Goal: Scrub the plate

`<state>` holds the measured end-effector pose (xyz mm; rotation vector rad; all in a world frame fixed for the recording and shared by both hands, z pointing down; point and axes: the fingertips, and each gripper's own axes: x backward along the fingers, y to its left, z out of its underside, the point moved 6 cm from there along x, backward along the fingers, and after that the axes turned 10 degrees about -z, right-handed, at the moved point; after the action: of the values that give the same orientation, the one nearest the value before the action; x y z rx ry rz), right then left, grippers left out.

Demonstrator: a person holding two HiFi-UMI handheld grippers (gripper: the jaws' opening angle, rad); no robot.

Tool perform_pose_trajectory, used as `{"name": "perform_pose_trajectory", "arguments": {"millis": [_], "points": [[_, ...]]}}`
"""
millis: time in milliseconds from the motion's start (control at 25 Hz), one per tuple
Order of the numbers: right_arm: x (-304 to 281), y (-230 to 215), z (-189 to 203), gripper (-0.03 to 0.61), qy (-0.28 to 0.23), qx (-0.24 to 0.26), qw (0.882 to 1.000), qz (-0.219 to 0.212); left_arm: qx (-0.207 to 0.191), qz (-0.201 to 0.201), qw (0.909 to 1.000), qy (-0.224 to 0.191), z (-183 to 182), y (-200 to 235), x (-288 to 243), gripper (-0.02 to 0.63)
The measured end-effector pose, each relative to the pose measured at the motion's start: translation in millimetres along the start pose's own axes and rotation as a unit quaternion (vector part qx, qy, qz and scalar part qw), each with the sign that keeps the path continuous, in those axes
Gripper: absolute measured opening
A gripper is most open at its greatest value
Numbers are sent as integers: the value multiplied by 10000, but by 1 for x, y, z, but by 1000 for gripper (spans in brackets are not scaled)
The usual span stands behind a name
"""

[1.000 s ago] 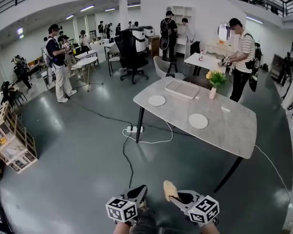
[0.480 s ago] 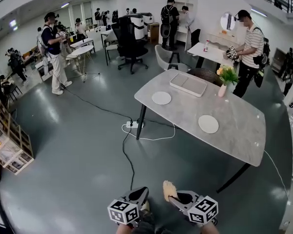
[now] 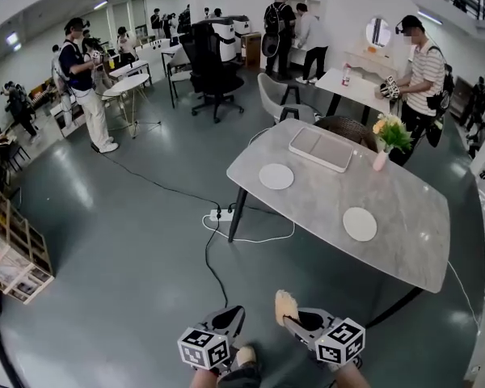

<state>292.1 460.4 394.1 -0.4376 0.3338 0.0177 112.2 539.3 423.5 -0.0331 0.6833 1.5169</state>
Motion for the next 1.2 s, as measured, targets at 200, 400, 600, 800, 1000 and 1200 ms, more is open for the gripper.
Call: {"name": "perform_pose_trajectory", "arguments": {"millis": [200, 400, 600, 800, 1000, 1200], "points": [[-28, -23, -20, 71, -105, -122, 9998, 149, -66, 19, 10000, -31, -33, 33, -21, 14], [-41, -34, -32, 71, -97, -123, 9996, 253, -10, 99, 9999, 17, -47, 49, -38, 14], [-43, -44, -34, 71, 22, -248, 9990, 382, 106, 224, 9996, 167, -49, 53, -54, 14], [-52, -69, -49, 71, -74, -341, 9983, 468, 79, 269, 9995, 163, -68, 63, -76, 14], [-75, -108, -70, 71, -57, -264, 9992, 285, 23, 197, 9998, 88, -96, 76, -112, 14], [-92, -160, -104, 71, -216, -75, 9991, 360, -72, 204, 9998, 37, -127, 86, -160, 14]]}}
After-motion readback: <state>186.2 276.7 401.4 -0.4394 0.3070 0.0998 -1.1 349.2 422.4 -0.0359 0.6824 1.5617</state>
